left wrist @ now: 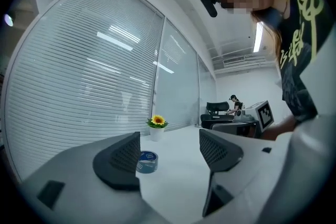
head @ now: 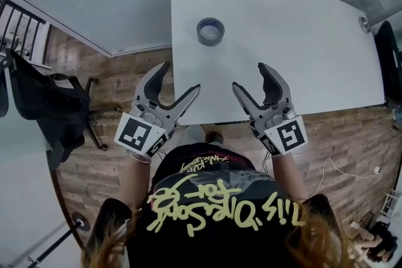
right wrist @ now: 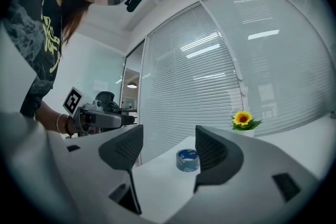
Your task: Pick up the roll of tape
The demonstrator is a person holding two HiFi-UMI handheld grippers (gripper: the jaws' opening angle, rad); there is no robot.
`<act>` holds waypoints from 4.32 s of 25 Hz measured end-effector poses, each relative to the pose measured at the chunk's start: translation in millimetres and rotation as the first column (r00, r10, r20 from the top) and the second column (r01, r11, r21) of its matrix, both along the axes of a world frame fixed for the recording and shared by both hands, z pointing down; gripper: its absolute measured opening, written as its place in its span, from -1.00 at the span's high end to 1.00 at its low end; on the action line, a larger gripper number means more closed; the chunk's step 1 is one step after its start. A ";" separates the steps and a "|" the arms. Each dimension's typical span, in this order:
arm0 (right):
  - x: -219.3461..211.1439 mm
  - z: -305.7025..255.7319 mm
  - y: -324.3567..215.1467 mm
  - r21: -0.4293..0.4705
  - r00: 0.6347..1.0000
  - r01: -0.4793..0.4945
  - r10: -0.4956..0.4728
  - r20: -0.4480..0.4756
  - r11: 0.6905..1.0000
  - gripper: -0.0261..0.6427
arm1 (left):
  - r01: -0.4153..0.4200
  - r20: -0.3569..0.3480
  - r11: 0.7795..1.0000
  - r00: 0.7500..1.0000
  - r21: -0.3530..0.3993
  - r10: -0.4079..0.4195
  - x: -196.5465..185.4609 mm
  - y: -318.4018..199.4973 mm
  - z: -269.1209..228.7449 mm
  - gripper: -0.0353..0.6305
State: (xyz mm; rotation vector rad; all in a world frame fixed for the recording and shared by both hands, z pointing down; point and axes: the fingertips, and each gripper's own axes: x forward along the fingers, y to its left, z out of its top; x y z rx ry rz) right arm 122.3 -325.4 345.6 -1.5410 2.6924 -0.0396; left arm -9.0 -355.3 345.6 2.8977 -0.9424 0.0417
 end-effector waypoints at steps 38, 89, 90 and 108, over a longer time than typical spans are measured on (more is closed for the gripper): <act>-14.4 163.8 -161.2 -0.361 0.900 0.099 -0.239 -0.366 0.927 -0.02 | -0.369 0.371 0.901 0.822 -0.230 0.431 63.3 -146.3 157.1 -0.39; -17.6 139.8 -139.9 -0.381 0.852 0.220 -0.368 -0.374 0.898 -0.03 | -0.469 0.592 0.868 0.657 -0.163 0.466 94.3 -122.7 139.6 -0.17; -15.9 136.6 -135.7 -0.377 0.850 0.226 -0.371 -0.375 0.898 -0.03 | -0.465 0.589 0.870 0.662 -0.161 0.463 95.5 -118.7 136.0 -0.17; 9.6 71.3 -72.0 -0.258 0.827 0.338 -0.416 -0.377 0.905 -0.03 | -0.404 0.563 0.911 0.735 -0.083 0.378 120.0 -52.2 73.3 -0.16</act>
